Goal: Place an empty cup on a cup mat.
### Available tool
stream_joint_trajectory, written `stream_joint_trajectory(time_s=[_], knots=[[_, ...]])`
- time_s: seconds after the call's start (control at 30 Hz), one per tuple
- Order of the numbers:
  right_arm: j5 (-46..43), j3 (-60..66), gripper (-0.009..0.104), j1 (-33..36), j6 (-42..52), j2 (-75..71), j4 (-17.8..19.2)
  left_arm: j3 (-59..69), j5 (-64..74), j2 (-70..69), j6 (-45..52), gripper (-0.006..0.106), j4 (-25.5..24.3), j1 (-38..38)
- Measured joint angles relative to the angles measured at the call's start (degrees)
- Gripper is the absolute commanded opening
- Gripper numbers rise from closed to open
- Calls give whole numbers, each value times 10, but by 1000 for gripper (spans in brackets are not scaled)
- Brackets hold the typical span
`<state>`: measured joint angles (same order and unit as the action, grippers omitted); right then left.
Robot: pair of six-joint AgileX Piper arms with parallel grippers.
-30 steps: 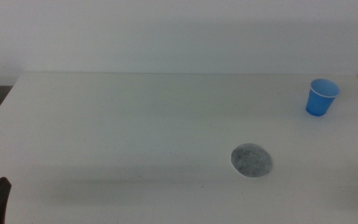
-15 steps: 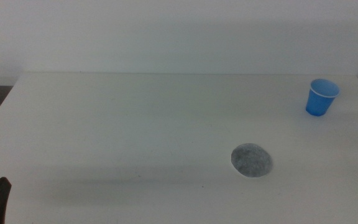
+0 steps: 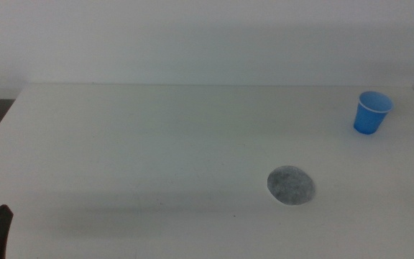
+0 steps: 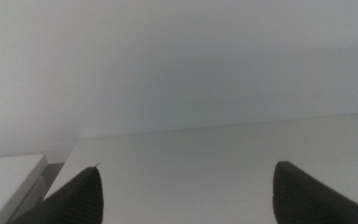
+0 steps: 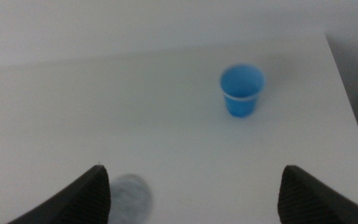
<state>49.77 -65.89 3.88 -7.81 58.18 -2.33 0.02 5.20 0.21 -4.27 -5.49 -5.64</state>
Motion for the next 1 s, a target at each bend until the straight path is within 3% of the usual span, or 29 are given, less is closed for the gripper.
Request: stream_joint_trajectory(time_s=[0.23,0.47,0.7,1.0], knots=[[89,-118,93,0,-23,167,39,0,0,0,0,94,0,0],[95,-143,93,-11,-19,277,17,0,0,0,0,94,0,0],[94,-246,92,-88,-25,440,-13,0,0,0,0,94,0,0],[62,-383,72,-106,-26,629,-29,0,0,0,0,94,0,0]])
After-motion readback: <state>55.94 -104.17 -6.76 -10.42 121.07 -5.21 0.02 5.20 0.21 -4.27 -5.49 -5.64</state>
